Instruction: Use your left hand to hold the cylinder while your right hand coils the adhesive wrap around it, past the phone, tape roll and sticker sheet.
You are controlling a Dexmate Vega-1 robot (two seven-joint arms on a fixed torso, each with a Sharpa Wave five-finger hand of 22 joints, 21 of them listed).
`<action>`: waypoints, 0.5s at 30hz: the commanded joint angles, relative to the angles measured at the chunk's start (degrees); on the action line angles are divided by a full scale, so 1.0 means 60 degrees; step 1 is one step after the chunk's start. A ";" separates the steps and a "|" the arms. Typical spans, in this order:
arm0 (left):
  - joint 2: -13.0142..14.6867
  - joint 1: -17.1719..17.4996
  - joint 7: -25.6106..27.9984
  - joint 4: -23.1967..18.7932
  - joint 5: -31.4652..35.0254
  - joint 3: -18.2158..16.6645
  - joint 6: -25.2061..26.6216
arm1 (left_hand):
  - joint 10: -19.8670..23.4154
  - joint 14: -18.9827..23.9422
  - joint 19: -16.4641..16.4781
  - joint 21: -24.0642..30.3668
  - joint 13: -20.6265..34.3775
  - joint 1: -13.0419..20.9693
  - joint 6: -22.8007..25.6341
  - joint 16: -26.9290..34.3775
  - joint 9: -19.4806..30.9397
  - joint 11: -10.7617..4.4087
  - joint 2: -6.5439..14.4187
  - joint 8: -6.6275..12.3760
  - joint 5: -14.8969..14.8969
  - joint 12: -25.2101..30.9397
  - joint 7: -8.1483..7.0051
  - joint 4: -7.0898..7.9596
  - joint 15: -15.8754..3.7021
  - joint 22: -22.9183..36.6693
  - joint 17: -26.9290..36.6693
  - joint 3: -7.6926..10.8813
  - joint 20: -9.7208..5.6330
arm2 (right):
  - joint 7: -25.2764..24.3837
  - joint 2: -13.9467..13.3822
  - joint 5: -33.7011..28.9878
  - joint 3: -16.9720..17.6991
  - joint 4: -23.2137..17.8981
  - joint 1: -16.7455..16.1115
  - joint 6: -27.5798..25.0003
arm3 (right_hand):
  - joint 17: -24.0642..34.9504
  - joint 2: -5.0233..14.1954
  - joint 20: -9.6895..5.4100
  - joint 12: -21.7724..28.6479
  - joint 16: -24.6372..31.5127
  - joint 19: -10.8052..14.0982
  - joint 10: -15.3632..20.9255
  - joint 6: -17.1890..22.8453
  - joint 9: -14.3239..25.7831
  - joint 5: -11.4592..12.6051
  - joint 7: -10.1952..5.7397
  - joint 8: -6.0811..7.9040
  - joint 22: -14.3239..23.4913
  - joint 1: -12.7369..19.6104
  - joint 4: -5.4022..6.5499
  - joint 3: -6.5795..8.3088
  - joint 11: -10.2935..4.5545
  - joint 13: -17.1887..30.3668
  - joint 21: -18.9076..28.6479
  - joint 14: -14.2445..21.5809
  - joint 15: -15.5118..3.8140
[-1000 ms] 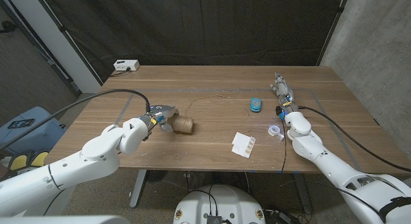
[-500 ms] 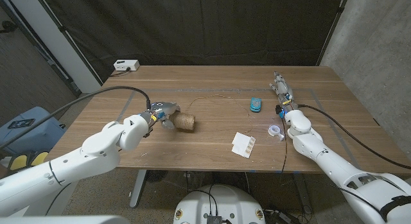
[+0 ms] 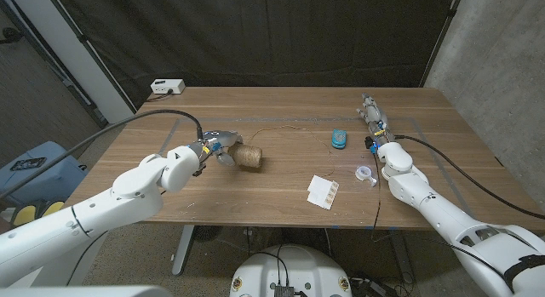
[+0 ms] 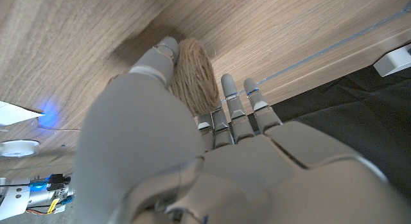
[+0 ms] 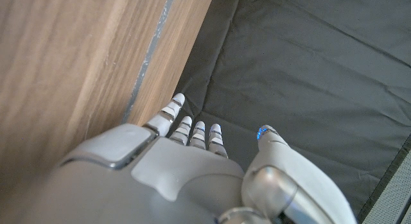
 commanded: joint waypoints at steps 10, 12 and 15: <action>-0.0358 -0.0512 -0.0163 0.0202 -0.0194 0.0090 -0.0311 | 0.0266 0.0107 0.0004 0.0040 0.0084 0.0101 0.0140 -0.0037 0.0772 -0.0125 0.0234 0.0837 0.0105 -0.0019 -0.0047 0.0147 -0.0006 0.0024 0.0021 0.0134 -0.0022 | 0.0007 -0.0271 -0.0124 -0.0058 -0.0643 -0.0074 -0.0492 | 0.0005 0.0012 -0.0032 0.0052 0.0086 -0.0016 -0.0045 0.0066 0.0025 -0.0009 -0.0034 0.0057 0.0045 -0.0092 -0.0045 0.0080 0.0000 0.0020 0.0068 -0.0067 -0.0009; -0.0368 -0.0500 -0.0164 0.0158 -0.0183 0.0090 -0.0263 | 0.0263 0.0106 0.0006 0.0043 0.0087 0.0094 0.0127 -0.0042 0.0779 -0.0130 0.0242 0.0844 0.0109 -0.0024 -0.0063 0.0154 -0.0010 0.0022 0.0019 0.0135 -0.0020 | -0.0047 -0.0289 -0.0118 -0.0033 -0.0689 -0.0092 -0.0540 | 0.0004 0.0016 -0.0037 0.0060 0.0088 -0.0009 -0.0025 0.0084 0.0026 -0.0008 -0.0037 0.0064 0.0045 -0.0090 -0.0050 0.0086 -0.0010 0.0020 0.0072 -0.0060 -0.0015; -0.0355 -0.0470 -0.0180 0.0082 -0.0198 0.0067 -0.0201 | 0.0263 0.0118 0.0002 0.0043 0.0088 0.0090 0.0124 -0.0046 0.0790 -0.0121 0.0238 0.0859 0.0114 -0.0031 -0.0068 0.0153 -0.0018 0.0021 0.0013 0.0135 -0.0019 | -0.0010 -0.0354 -0.0140 -0.0035 -0.0761 -0.0110 -0.0555 | 0.0002 0.0018 -0.0043 0.0064 0.0094 -0.0003 -0.0013 0.0095 0.0026 -0.0009 -0.0032 0.0068 0.0045 -0.0085 -0.0060 0.0092 -0.0011 0.0019 0.0074 -0.0044 -0.0017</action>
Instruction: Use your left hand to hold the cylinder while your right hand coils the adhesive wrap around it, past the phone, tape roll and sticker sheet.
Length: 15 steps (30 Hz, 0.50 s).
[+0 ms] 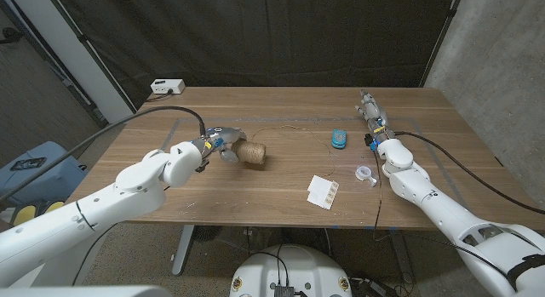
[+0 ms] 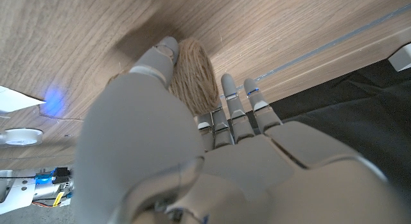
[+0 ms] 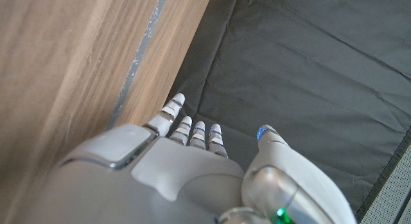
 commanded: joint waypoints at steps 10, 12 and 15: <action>-0.0241 -0.0280 -0.0197 -0.0141 -0.0088 0.0031 0.0289 | 0.0270 0.0144 -0.0011 0.0049 0.0073 0.0068 0.0068 -0.0061 0.0840 -0.0194 0.0285 0.0937 0.0085 -0.0055 -0.0062 0.0175 -0.0036 0.0012 0.0005 0.0146 -0.0020 | -0.0012 -0.0348 0.0101 0.0099 -0.0783 -0.0210 -0.0577 | 0.0003 -0.0018 -0.0030 0.0115 0.0131 0.0037 0.0128 0.0207 0.0027 -0.0016 -0.0021 0.0107 0.0044 -0.0059 -0.0053 0.0078 0.0053 0.0019 0.0052 0.0044 0.0055; -0.0271 -0.0375 -0.0200 -0.0110 -0.0073 0.0058 0.0233 | 0.0283 0.0145 -0.0014 0.0050 0.0074 0.0066 0.0069 -0.0060 0.0848 -0.0186 0.0290 0.0950 0.0091 -0.0055 -0.0052 0.0176 -0.0037 0.0011 0.0006 0.0145 -0.0024 | 0.0059 -0.0352 0.0125 0.0089 -0.0758 -0.0149 -0.0632 | 0.0009 -0.0018 -0.0030 0.0156 0.0156 0.0045 0.0246 0.0230 0.0027 -0.0021 -0.0032 0.0112 0.0044 -0.0080 -0.0049 0.0077 0.0056 0.0019 0.0054 0.0097 0.0127; -0.0351 -0.0551 -0.0274 -0.0013 -0.0086 0.0119 0.0149 | 0.0300 0.0148 -0.0015 0.0054 0.0061 0.0065 0.0072 -0.0064 0.0866 -0.0189 0.0288 0.0980 0.0104 -0.0072 -0.0040 0.0170 -0.0043 0.0008 0.0006 0.0143 -0.0028 | 0.0085 -0.0342 0.0120 0.0063 -0.0734 -0.0066 -0.0729 | 0.0010 -0.0024 -0.0016 0.0206 0.0181 0.0085 0.0396 0.0294 0.0027 -0.0025 -0.0010 0.0131 0.0044 -0.0092 -0.0058 0.0083 0.0126 0.0020 0.0067 0.0168 0.0156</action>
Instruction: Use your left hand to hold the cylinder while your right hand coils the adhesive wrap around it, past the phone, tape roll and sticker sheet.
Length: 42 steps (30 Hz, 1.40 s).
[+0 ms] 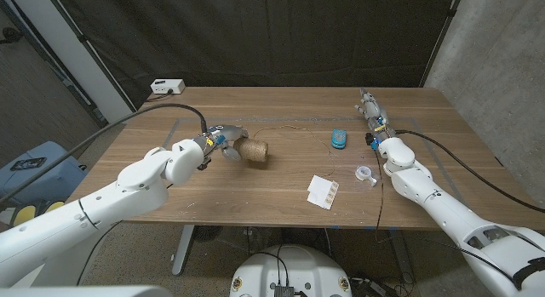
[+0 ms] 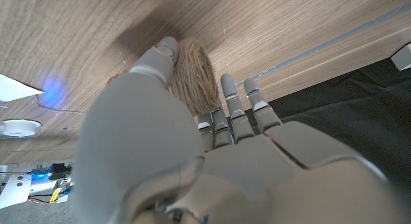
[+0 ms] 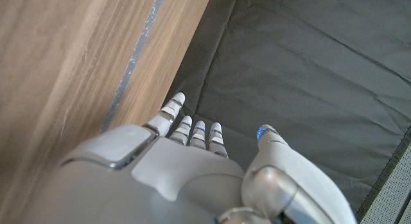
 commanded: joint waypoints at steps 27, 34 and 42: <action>-0.1052 -0.1661 -0.0559 0.0837 0.0250 0.0846 -0.0807 | 0.0342 0.0149 -0.0036 0.0080 0.0051 0.0036 0.0085 -0.0060 0.0982 -0.0164 0.0318 0.1184 0.0165 -0.0061 -0.0075 0.0161 0.0010 -0.0015 -0.0037 0.0173 -0.0036 | 0.0515 -0.0526 -0.0092 -0.0203 -0.0632 0.0130 -0.0913 | -0.0007 -0.0038 0.0001 0.0076 0.0122 0.0162 0.0213 0.0252 0.0026 -0.0031 0.0020 0.0106 0.0044 -0.0053 -0.0111 0.0098 -0.0027 0.0026 0.0082 0.0171 0.0011; -0.1272 -0.1970 -0.0665 0.1093 0.0315 0.0975 -0.1092 | 0.0359 0.0181 -0.0049 0.0084 0.0066 0.0034 0.0109 -0.0077 0.1005 -0.0157 0.0318 0.1239 0.0189 -0.0071 -0.0045 0.0153 0.0012 -0.0022 -0.0052 0.0186 -0.0041 | 0.0747 -0.0530 -0.0143 -0.0332 -0.0555 0.0261 -0.0989 | -0.0018 -0.0056 0.0004 0.0047 0.0089 0.0147 0.0172 0.0219 0.0025 -0.0035 0.0017 0.0084 0.0044 -0.0013 -0.0173 0.0109 -0.0045 0.0027 0.0071 0.0109 -0.0011; -0.1492 -0.2255 -0.0763 0.1353 0.0386 0.1095 -0.1316 | 0.0402 0.0193 -0.0036 0.0096 0.0034 0.0012 0.0142 -0.0105 0.1026 -0.0167 0.0320 0.1294 0.0211 -0.0099 -0.0075 0.0159 -0.0001 -0.0029 -0.0071 0.0194 -0.0068 | 0.1108 -0.0550 -0.0233 -0.0509 -0.0445 0.0431 -0.0998 | -0.0010 -0.0059 -0.0005 -0.0020 0.0051 0.0077 0.0033 0.0117 0.0025 -0.0047 -0.0022 0.0034 0.0044 -0.0021 -0.0214 0.0098 -0.0014 0.0030 0.0040 -0.0011 -0.0017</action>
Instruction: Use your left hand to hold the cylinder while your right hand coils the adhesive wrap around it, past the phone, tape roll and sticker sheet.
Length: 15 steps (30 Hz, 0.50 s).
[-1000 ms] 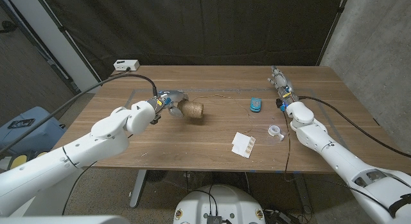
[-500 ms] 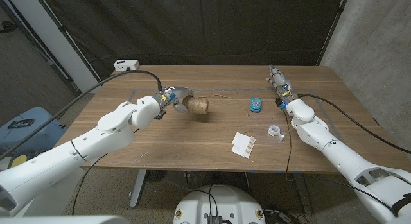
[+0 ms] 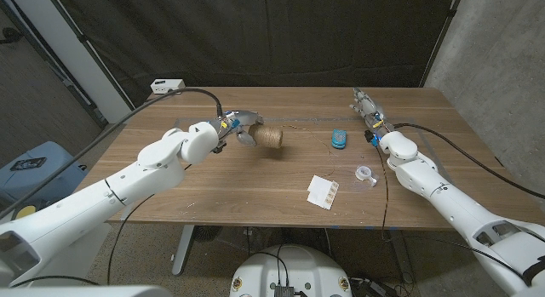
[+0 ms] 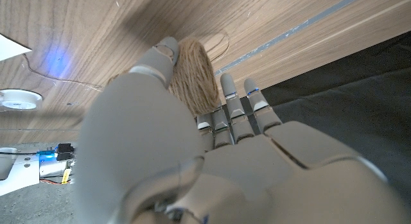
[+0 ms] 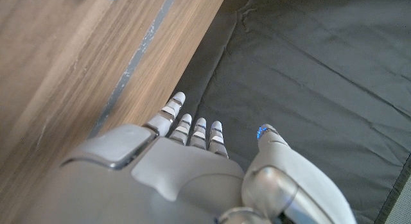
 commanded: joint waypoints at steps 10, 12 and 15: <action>-0.0505 -0.0675 -0.0219 0.0548 0.0220 0.0303 -0.0559 | 0.0375 0.0130 -0.0009 0.0103 -0.0014 -0.0002 0.0234 -0.0064 0.1052 -0.0197 0.0319 0.1373 0.0138 0.0031 -0.0067 0.0154 -0.0050 0.0005 -0.0028 0.0223 -0.0035 | 0.0592 -0.0001 -0.0157 -0.0311 0.0207 0.0286 -0.0019 | 0.0019 -0.0025 -0.0016 -0.0048 -0.0023 -0.0004 -0.0144 -0.0044 0.0026 -0.0015 -0.0073 -0.0038 0.0044 0.0002 -0.0072 0.0037 0.0027 0.0032 -0.0003 -0.0126 -0.0023; -0.0562 -0.0708 -0.0244 0.0546 0.0290 0.0330 -0.0483 | 0.0398 0.0134 -0.0009 0.0106 -0.0016 -0.0006 0.0218 -0.0073 0.1058 -0.0201 0.0323 0.1379 0.0146 0.0030 -0.0067 0.0156 -0.0044 0.0002 -0.0032 0.0228 -0.0036 | 0.0604 -0.0006 -0.0179 -0.0324 0.0207 0.0294 -0.0004 | 0.0020 -0.0023 -0.0011 -0.0048 -0.0024 -0.0007 -0.0142 -0.0046 0.0026 -0.0016 -0.0076 -0.0039 0.0044 0.0001 -0.0076 0.0037 0.0021 0.0032 -0.0004 -0.0132 -0.0026; -0.0597 -0.0768 -0.0267 0.0610 0.0217 0.0335 -0.0608 | 0.0430 0.0157 -0.0009 0.0108 -0.0026 -0.0008 0.0228 -0.0071 0.1064 -0.0204 0.0319 0.1399 0.0154 0.0027 -0.0066 0.0152 -0.0059 -0.0001 -0.0035 0.0229 -0.0039 | 0.0606 -0.0019 -0.0180 -0.0322 0.0168 0.0288 -0.0022 | 0.0021 -0.0022 -0.0013 -0.0048 -0.0019 -0.0009 -0.0141 -0.0048 0.0026 -0.0017 -0.0081 -0.0040 0.0044 -0.0001 -0.0083 0.0035 0.0009 0.0033 -0.0004 -0.0125 -0.0035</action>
